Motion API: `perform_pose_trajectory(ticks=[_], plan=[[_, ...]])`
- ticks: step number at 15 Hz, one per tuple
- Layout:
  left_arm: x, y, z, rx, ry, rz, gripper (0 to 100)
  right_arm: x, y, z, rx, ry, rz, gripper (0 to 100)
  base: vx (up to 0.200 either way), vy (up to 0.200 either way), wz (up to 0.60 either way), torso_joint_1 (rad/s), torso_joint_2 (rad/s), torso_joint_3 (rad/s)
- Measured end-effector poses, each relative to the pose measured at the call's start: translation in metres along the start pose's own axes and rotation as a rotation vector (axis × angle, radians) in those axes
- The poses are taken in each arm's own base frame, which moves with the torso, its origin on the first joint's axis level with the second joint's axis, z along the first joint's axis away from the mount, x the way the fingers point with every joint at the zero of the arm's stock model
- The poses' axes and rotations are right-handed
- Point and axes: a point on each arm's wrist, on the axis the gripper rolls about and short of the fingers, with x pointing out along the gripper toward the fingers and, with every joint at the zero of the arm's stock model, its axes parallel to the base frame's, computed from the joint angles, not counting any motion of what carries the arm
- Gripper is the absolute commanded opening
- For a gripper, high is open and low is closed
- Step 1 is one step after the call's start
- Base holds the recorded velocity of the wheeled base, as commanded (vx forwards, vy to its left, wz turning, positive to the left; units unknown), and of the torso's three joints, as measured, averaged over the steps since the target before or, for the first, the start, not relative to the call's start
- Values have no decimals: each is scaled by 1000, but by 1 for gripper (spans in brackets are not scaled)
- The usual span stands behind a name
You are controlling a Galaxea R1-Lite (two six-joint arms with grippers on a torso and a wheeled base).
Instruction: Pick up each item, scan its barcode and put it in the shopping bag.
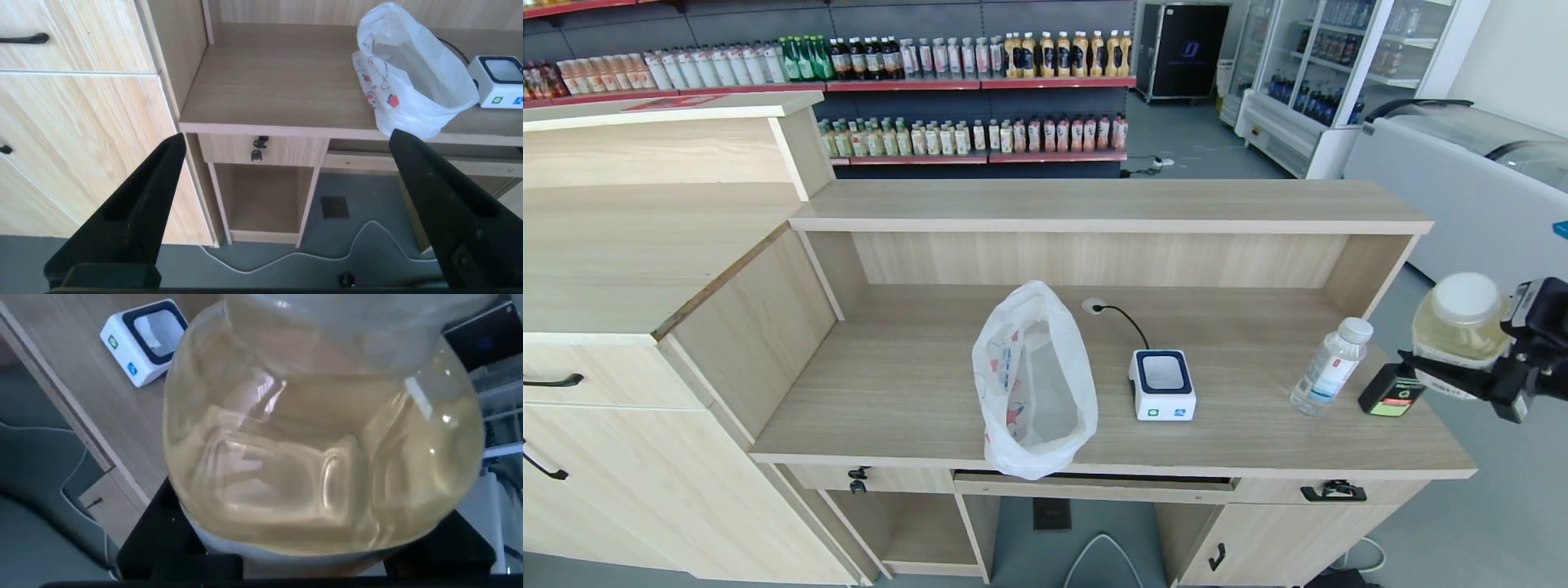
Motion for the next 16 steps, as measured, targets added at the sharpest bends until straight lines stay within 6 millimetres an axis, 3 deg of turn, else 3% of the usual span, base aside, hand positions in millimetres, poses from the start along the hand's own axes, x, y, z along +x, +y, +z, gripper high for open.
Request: perform_pose_trajectory(ticks=[4, 7, 16], plan=[[0, 0, 0, 0, 0, 0, 100, 5, -17, -7, -163, 21, -107, 0, 0, 0, 600, 1, 4, 1], [0, 0, 0, 0, 0, 0, 100, 23, -21, -17, -232, -20, -150, 0, 0, 0, 600, 4, 7, 1], [0, 0, 0, 0, 0, 0, 100, 89, 0, -73, -245, -244, -22, 0, 0, 0, 0, 0, 0, 0]])
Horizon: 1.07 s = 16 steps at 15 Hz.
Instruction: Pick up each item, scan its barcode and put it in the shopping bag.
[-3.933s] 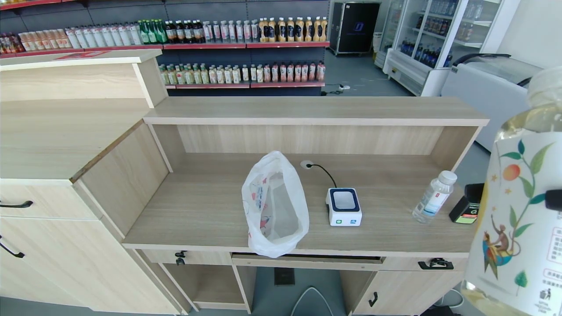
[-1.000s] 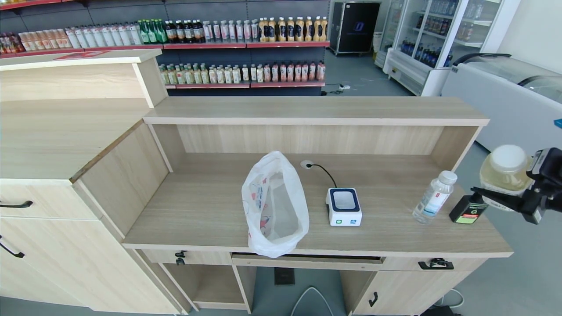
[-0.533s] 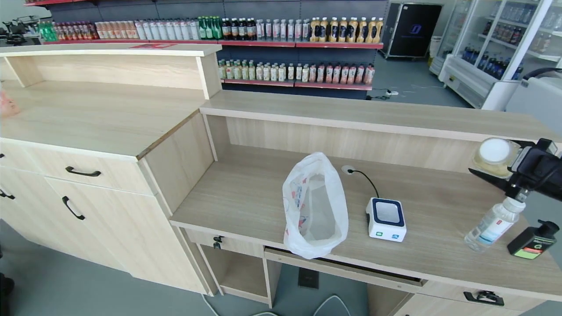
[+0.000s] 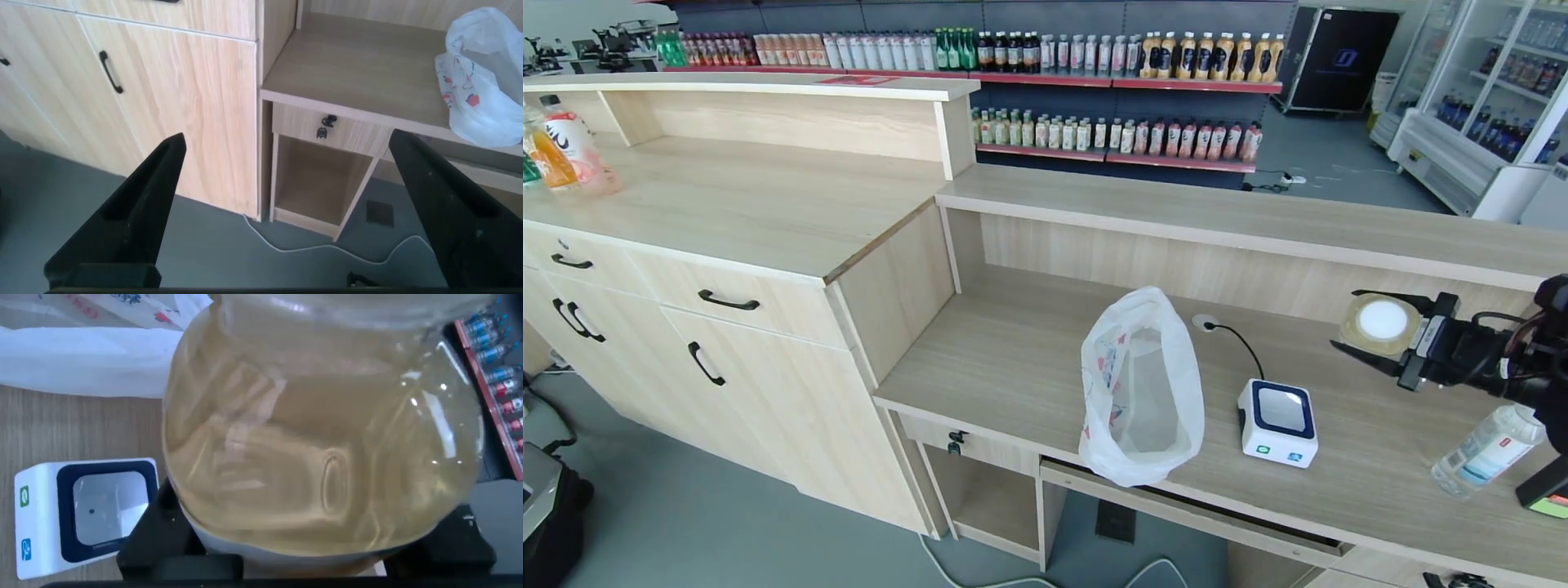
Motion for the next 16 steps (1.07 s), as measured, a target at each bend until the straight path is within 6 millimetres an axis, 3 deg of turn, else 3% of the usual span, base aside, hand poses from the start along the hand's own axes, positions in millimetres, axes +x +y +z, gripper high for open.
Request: perform_pose_trajectory(ticks=[7, 16], plan=[[0, 0, 0, 0, 0, 1, 100, 13, 27, -28, 8, -2, 17, 0, 0, 0, 0, 0, 0, 0], [0, 0, 0, 0, 0, 0, 100, 16, 47, -45, 33, 15, 53, 0, 0, 0, 0, 0, 0, 0]])
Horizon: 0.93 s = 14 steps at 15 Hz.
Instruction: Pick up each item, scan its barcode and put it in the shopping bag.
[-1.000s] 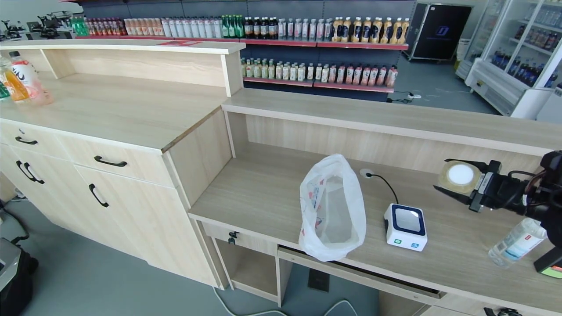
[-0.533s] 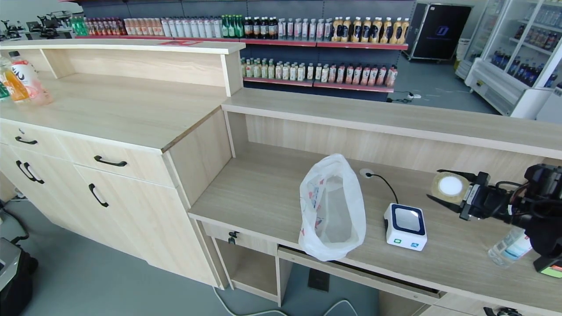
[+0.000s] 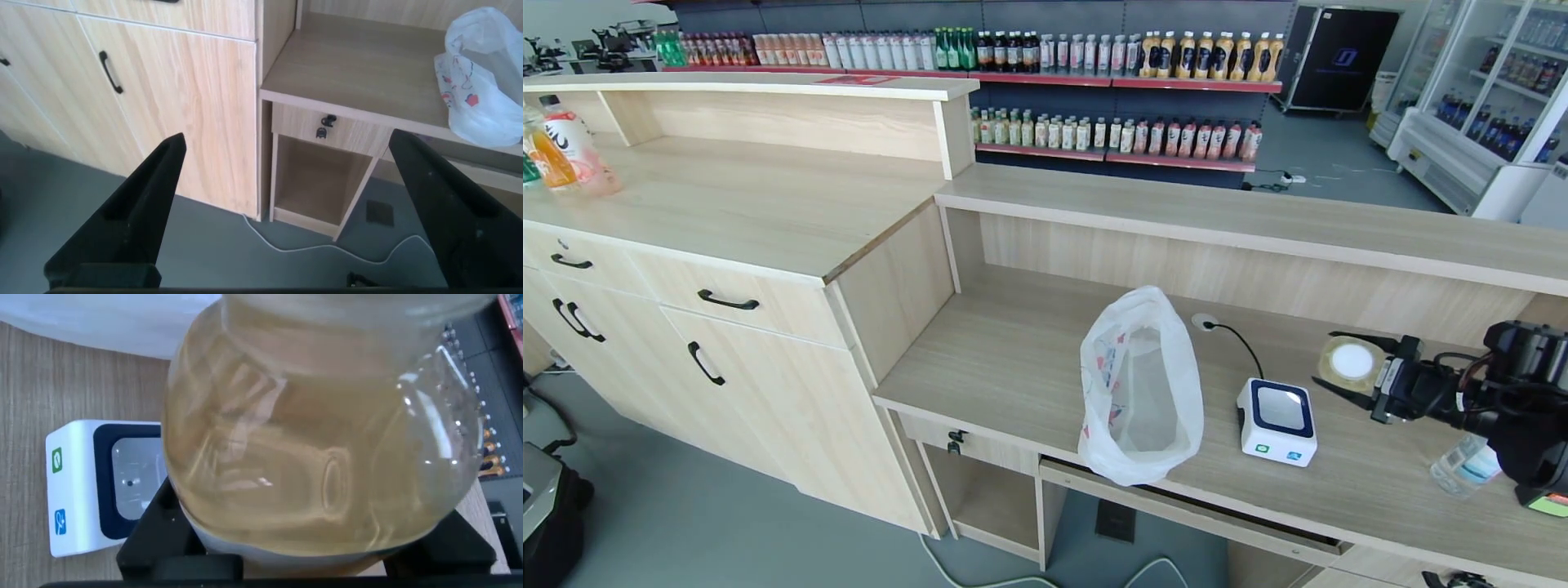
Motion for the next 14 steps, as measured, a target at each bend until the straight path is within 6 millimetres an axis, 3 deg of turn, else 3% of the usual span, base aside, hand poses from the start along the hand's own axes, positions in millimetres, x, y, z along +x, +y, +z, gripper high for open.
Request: perform_pose_trajectory(ticks=[9, 14], plan=[[0, 0, 0, 0, 0, 0, 100, 6, 10, -9, 18, 1, 17, 0, 0, 0, 0, 0, 0, 0], [0, 0, 0, 0, 0, 0, 100, 19, 16, -9, 1, -32, 18, 0, 0, 0, 0, 0, 0, 0]])
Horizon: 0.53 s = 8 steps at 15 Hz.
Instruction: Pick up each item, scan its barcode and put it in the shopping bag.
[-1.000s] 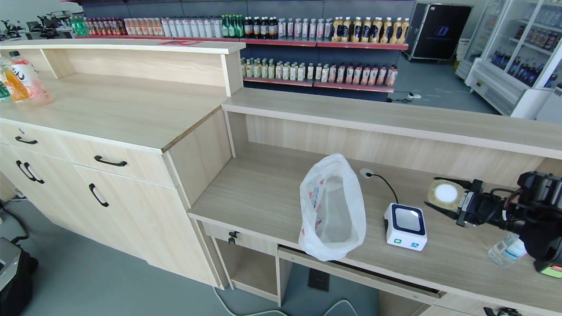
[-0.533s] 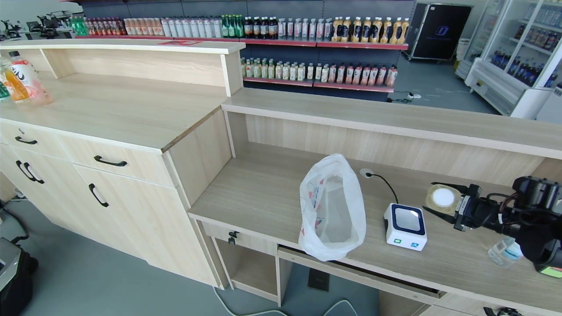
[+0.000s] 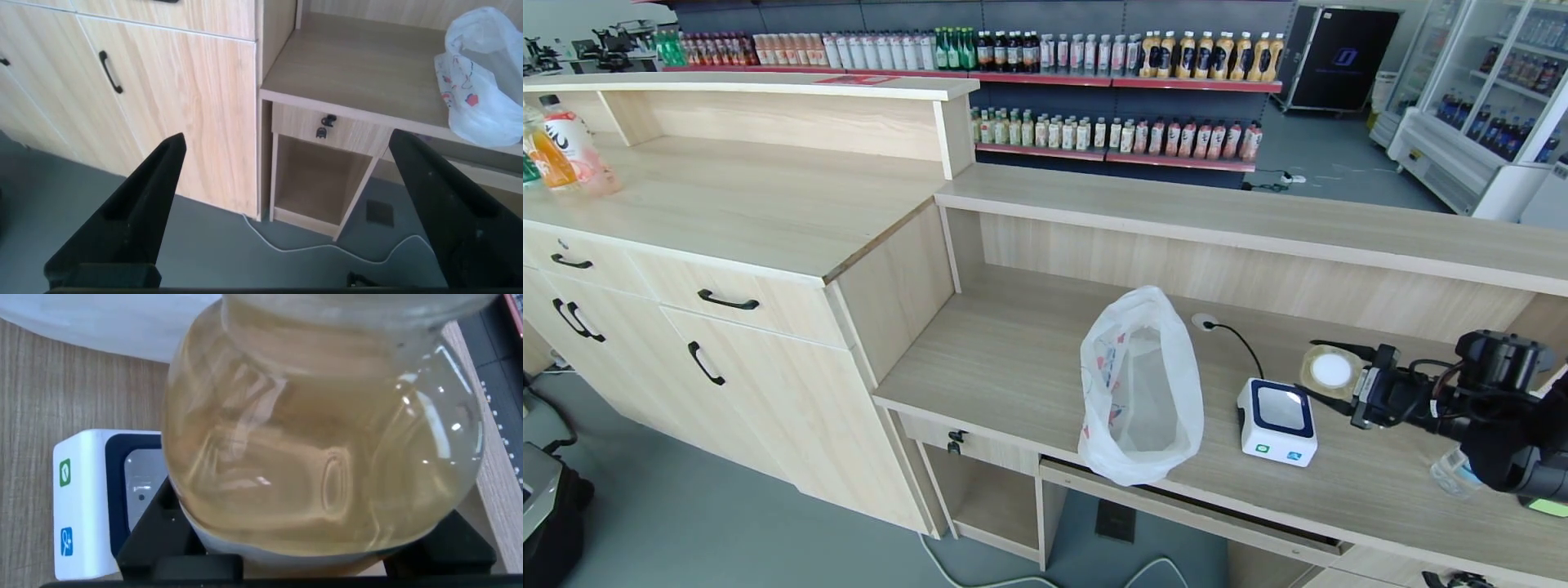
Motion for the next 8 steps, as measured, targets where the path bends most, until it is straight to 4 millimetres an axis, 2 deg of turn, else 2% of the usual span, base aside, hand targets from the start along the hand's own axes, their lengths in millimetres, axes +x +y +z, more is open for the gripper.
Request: perform_pose_trajectory(ticks=[8], plan=[[0, 0, 0, 0, 0, 0, 100, 13, 4, -7, 0, -18, 8, 0, 0, 0, 0, 0, 0, 0]])
